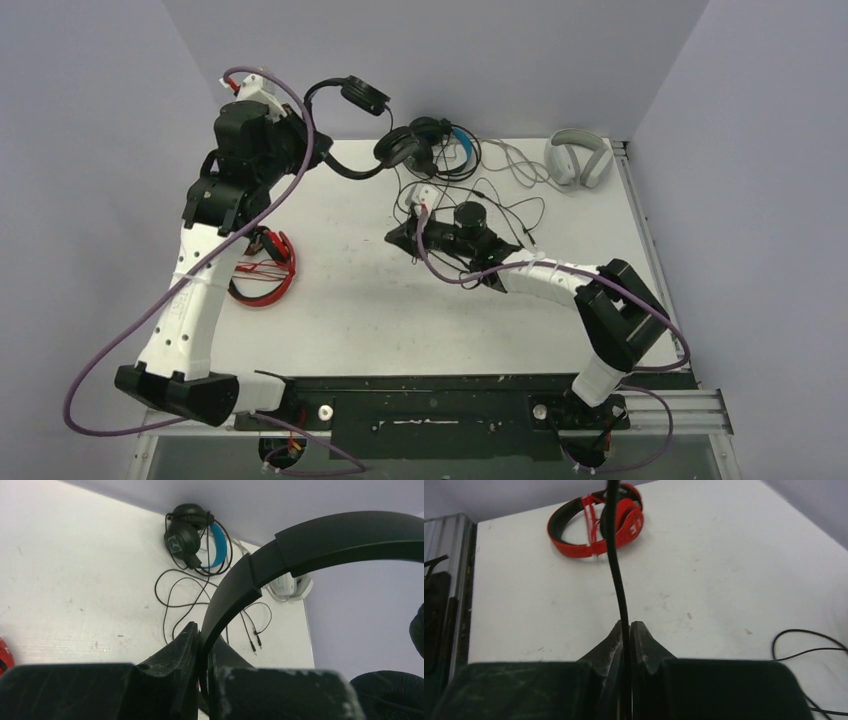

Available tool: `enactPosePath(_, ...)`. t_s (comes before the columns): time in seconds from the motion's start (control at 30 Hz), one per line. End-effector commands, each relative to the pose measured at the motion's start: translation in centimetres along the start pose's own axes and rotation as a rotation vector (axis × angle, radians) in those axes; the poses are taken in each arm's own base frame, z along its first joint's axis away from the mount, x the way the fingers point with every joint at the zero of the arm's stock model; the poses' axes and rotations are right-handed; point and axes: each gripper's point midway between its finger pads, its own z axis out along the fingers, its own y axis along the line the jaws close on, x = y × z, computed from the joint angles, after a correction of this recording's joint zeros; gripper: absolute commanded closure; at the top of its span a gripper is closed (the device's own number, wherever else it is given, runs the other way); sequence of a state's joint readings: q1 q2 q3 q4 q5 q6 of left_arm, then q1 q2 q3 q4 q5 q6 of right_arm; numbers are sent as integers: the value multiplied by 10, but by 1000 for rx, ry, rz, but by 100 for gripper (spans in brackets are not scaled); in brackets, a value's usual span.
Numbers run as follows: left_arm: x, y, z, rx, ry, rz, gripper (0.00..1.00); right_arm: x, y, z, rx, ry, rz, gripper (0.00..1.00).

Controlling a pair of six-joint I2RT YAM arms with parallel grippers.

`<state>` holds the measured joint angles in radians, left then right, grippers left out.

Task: Wrap the headphones
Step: Wrap the headphones around the headphones.

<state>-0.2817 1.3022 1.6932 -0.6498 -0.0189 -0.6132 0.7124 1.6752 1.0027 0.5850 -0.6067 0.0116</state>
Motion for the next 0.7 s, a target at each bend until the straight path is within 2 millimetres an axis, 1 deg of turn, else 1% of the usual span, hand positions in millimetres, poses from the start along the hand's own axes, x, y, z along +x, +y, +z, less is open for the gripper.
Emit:
enactPosePath(0.0, 24, 13, 29, -29, 131, -127, 100, -11, 66, -7, -105, -11, -19, 100)
enactPosePath(0.07, 42, 25, 43, -69, 170, -166, 100, -5, 93, -10, -138, 30, -6, 100)
enactPosePath(0.17, 59, 42, 58, -112, 179, -203, 100, -3, 121, -13, -168, 104, 13, 100)
enactPosePath(0.23, 64, 58, 66, -166, 152, -184, 100, -9, 135, -15, -183, 148, 21, 100)
enactPosePath(0.3, 68, 81, 70, -254, 131, -113, 100, -17, 138, -19, -177, 194, 0, 100)
enactPosePath(0.33, 71, 91, 71, -305, 128, -53, 100, -21, 138, -21, -178, 226, -10, 100)
enactPosePath(0.37, 75, 98, 71, -344, 137, 21, 100, -32, 136, -23, -171, 252, -23, 100)
enactPosePath(0.4, 78, 106, 70, -391, 144, 104, 100, -35, 134, -28, -164, 295, -30, 100)
enactPosePath(0.47, 84, 113, 68, -434, 169, 253, 100, -47, 126, -34, -133, 340, -63, 100)
enactPosePath(0.53, 99, 112, 66, -393, 235, 408, 100, -56, 110, -42, -84, 388, -105, 100)
enactPosePath(0.6, 110, 115, 61, -393, 282, 508, 100, -64, 92, -50, -54, 426, -117, 100)
enactPosePath(0.67, 118, 121, 56, -410, 338, 596, 100, -67, 74, -57, -27, 457, -119, 100)
